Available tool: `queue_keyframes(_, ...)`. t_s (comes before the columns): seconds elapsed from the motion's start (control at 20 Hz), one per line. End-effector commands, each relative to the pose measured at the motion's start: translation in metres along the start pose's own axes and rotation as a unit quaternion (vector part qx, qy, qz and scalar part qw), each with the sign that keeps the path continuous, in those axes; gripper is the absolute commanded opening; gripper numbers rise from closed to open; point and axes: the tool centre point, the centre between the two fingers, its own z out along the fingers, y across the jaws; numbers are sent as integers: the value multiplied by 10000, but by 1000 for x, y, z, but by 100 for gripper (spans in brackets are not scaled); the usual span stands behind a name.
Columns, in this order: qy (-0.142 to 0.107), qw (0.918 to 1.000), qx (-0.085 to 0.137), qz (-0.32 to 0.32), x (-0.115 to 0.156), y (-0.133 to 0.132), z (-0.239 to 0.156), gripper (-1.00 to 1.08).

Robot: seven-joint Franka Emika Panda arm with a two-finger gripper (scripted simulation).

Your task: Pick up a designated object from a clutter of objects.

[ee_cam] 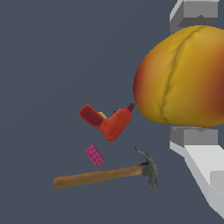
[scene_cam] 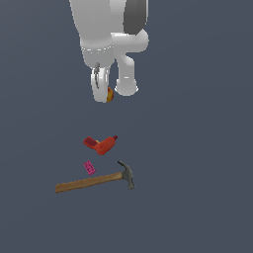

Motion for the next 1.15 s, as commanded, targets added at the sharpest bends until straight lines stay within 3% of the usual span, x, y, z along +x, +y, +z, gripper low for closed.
queue_keyframes(0.0,3,10000,0,0,16,10,-24,-100)
queue_keyframes(0.55,13,10000,0,0,73,41,-107,-100)
queue_keyframes(1.1,19,10000,1,-4,93,49,-136,-100)
